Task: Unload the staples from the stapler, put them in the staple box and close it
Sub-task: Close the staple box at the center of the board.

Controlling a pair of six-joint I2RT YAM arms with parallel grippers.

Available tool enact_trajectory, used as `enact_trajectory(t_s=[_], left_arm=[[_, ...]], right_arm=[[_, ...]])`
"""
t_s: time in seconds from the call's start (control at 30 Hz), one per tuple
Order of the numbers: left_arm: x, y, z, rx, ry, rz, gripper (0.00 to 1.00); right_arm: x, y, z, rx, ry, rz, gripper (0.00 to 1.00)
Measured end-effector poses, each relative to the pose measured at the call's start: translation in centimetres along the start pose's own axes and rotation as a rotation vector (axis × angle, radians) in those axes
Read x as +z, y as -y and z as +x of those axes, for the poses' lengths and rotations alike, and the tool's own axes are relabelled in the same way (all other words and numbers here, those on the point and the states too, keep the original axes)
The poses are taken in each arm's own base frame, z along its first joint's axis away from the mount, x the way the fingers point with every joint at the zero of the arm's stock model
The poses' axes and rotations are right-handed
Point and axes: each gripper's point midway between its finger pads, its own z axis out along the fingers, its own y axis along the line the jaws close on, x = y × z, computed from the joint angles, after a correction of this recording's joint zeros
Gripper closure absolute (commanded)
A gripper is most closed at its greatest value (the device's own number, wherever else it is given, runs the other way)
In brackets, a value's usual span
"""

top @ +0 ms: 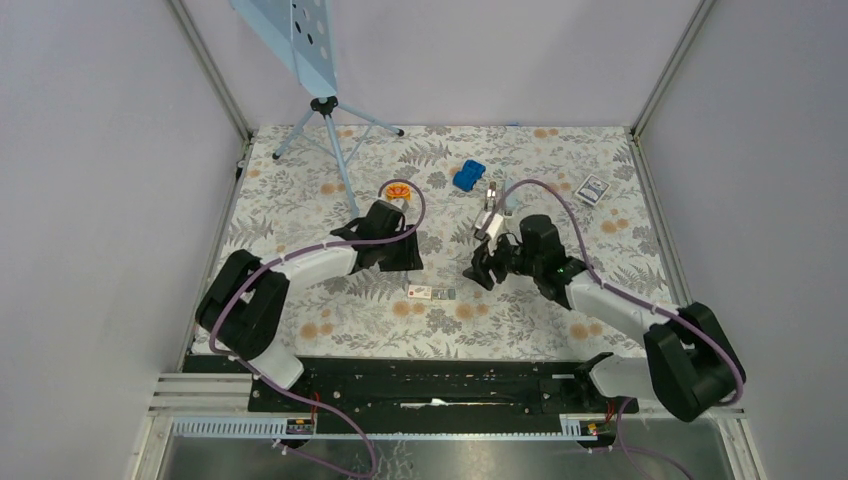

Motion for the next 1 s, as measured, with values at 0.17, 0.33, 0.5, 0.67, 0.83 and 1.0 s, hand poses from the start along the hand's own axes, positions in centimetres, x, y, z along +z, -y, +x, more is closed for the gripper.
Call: enact_trajectory(t_s=[0.17, 0.33, 0.5, 0.67, 0.83, 1.0], left_arm=[[-1.4, -0.5, -0.6, -0.047, 0.038, 0.028, 0.47], [-3.2, -2.0, -0.9, -0.109, 0.082, 0.035, 0.45], [-4.6, -2.9, -1.3, -0.154, 0.128, 0.037, 0.44], [-5.3, -3.4, -1.3, -0.175, 0.148, 0.041, 0.44], [-5.2, -3.6, -1.2, -0.185, 0.144, 0.041, 0.44], [-5.1, -3.8, -0.7, -0.191, 0.131, 0.043, 0.45]], right_arm=[[2.7, -1.2, 1.1, -0.199, -0.116, -0.271, 0.00], [3.6, -2.6, 3.9, -0.303, -0.151, -0.444, 0.00], [3.6, -3.2, 5.0, -0.394, -0.153, -0.484, 0.00], [4.4, -4.5, 6.2, -0.449, -0.185, -0.521, 0.02], [4.9, -5.4, 7.6, -0.470, -0.229, -0.547, 0.09], [5.1, -5.1, 8.2, -0.457, -0.266, -0.540, 0.16]])
